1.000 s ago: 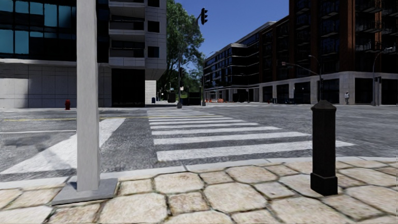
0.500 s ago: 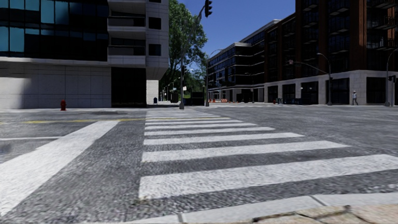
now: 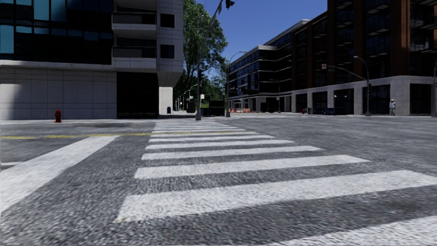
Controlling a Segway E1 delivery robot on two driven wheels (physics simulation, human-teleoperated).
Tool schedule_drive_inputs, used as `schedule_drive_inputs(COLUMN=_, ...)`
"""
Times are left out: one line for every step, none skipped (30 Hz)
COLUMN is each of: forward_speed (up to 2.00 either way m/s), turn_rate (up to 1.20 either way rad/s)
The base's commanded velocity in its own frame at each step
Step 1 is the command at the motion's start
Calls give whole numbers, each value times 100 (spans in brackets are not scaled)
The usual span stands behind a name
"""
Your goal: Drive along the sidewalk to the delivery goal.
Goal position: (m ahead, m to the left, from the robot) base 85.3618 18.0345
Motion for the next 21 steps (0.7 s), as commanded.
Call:
schedule_drive_inputs(forward_speed=200, turn_rate=0)
schedule_drive_inputs(forward_speed=200, turn_rate=0)
schedule_drive_inputs(forward_speed=200, turn_rate=0)
schedule_drive_inputs(forward_speed=200, turn_rate=0)
schedule_drive_inputs(forward_speed=200, turn_rate=0)
schedule_drive_inputs(forward_speed=200, turn_rate=0)
schedule_drive_inputs(forward_speed=200, turn_rate=0)
schedule_drive_inputs(forward_speed=200, turn_rate=0)
schedule_drive_inputs(forward_speed=200, turn_rate=0)
schedule_drive_inputs(forward_speed=200, turn_rate=0)
schedule_drive_inputs(forward_speed=200, turn_rate=0)
schedule_drive_inputs(forward_speed=200, turn_rate=0)
schedule_drive_inputs(forward_speed=200, turn_rate=0)
schedule_drive_inputs(forward_speed=200, turn_rate=0)
schedule_drive_inputs(forward_speed=200, turn_rate=2)
schedule_drive_inputs(forward_speed=200, turn_rate=15)
schedule_drive_inputs(forward_speed=200, turn_rate=29)
schedule_drive_inputs(forward_speed=200, turn_rate=29)
schedule_drive_inputs(forward_speed=200, turn_rate=44)
schedule_drive_inputs(forward_speed=200, turn_rate=64)
schedule_drive_inputs(forward_speed=200, turn_rate=78)
